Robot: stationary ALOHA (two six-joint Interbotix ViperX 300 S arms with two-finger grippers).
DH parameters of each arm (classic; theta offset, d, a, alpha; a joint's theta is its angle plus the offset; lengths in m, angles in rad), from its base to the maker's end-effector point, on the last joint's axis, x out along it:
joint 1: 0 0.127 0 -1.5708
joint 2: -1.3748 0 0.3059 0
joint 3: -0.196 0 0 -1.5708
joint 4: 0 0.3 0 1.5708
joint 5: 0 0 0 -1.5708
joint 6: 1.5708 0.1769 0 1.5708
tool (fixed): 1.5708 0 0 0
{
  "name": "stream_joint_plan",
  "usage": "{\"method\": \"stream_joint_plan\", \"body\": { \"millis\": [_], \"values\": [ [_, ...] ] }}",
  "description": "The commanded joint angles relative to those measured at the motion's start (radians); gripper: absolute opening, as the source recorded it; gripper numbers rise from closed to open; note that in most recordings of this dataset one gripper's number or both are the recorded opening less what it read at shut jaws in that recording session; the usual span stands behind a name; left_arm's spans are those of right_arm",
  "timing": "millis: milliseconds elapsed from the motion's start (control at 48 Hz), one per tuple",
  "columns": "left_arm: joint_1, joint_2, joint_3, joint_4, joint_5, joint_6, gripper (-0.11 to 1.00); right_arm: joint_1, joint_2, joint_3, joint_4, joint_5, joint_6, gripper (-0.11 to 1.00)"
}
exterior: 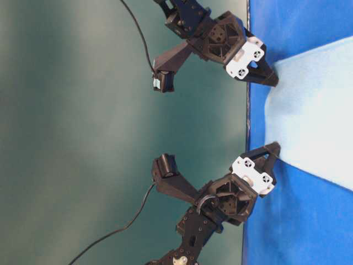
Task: Fold the light blue towel.
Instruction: 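Move both grippers to the far end of the towel strip and grasp its corners, then pull the far end toward the near end, folding the strip in half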
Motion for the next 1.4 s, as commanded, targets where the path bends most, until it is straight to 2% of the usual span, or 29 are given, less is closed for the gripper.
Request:
{"method": "stream_joint_plan", "body": {
  "millis": [0,42,83,250,292,584,918,1210,1376],
  "values": [
    [0.008,-0.014,-0.009,0.0,0.0,0.008,0.71,-0.006,-0.003,-0.02,-0.003,-0.006,-0.005,0.49],
    [0.006,-0.015,-0.005,0.002,0.0,0.011,0.65,-0.005,-0.002,-0.023,-0.003,-0.006,-0.005,0.48],
    [0.006,-0.015,0.0,0.0,0.0,0.014,0.54,-0.005,0.0,-0.026,-0.006,-0.006,-0.006,0.44],
    [0.0,-0.018,0.006,0.0,0.003,0.031,0.1,0.0,0.0,-0.025,-0.015,-0.002,-0.011,0.04],
    [-0.003,-0.018,0.008,0.0,0.005,0.034,0.03,0.003,0.0,-0.021,-0.015,0.0,-0.009,0.03],
    [-0.026,-0.035,0.008,0.0,0.018,0.034,0.03,0.009,-0.002,-0.034,-0.015,0.002,-0.009,0.03],
    [-0.017,-0.167,0.018,0.0,0.075,0.046,0.03,0.009,-0.081,-0.075,-0.021,0.075,-0.037,0.03],
    [-0.014,-0.181,0.04,0.0,0.078,0.044,0.03,0.014,-0.132,-0.064,-0.02,0.086,-0.037,0.03],
    [-0.032,-0.209,0.063,0.0,0.078,0.043,0.03,0.046,-0.161,-0.037,-0.017,0.086,-0.023,0.03]
  ]
}}
